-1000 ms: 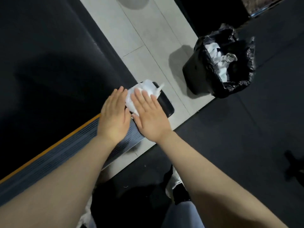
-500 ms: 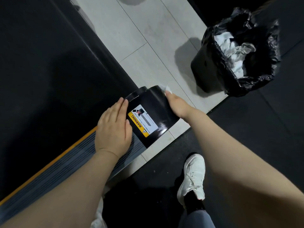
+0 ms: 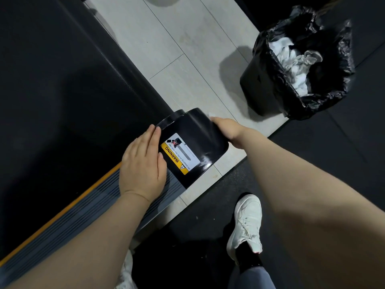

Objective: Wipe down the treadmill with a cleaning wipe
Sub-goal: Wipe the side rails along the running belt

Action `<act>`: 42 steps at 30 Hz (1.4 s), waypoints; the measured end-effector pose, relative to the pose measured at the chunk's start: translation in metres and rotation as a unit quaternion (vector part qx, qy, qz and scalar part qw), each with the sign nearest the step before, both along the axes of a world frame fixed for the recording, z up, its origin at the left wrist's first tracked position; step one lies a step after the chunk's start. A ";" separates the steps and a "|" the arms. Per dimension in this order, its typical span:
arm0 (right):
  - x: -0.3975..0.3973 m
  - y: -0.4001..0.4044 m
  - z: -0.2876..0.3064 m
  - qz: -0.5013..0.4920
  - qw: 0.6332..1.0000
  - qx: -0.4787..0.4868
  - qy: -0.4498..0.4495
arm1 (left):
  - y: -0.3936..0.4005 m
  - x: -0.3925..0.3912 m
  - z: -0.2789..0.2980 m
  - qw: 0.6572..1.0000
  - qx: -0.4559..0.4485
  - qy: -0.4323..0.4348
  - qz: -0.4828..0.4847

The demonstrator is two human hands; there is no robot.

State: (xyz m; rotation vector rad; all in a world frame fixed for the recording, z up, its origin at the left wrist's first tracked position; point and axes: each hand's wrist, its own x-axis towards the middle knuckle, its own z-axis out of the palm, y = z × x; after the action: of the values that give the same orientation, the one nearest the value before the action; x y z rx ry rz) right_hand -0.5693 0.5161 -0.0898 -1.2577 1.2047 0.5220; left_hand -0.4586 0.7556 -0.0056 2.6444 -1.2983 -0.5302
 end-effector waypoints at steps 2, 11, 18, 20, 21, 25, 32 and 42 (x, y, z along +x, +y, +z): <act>-0.020 0.011 -0.005 -0.094 0.995 0.015 0.003 | 0.000 0.000 -0.001 1.000 -0.001 -0.002 -0.001; -0.030 0.126 0.070 -0.319 0.908 -0.225 -0.154 | 0.000 0.001 -0.002 1.000 -0.008 0.000 -0.003; -0.029 0.206 0.067 0.165 0.829 -0.507 -0.169 | 0.003 0.001 -0.006 1.000 -0.021 -0.006 0.000; -0.024 0.211 0.063 0.128 0.837 -0.517 -0.126 | 0.002 0.000 -0.006 0.999 -0.032 -0.004 0.000; -0.016 0.210 0.063 0.085 0.848 -0.515 -0.093 | 0.002 0.000 -0.006 0.999 -0.034 -0.006 -0.002; 0.006 0.194 0.070 -0.024 0.864 -0.502 -0.028 | 0.002 0.000 -0.006 0.999 -0.025 -0.018 -0.012; -0.013 0.115 0.057 -0.316 0.903 -0.255 -0.138 | 0.004 -0.001 -0.006 0.980 -0.072 -0.048 -0.179; -0.006 0.255 0.054 -0.481 0.827 -0.163 -0.239 | 0.006 0.000 -0.007 0.948 -0.059 -0.044 -0.311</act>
State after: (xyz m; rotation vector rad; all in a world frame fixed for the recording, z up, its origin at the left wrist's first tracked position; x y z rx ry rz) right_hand -0.5755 0.7708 -0.0362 -0.8038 1.3280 -0.7353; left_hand -0.4584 0.7620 -0.0127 2.1446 -2.1263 -0.3838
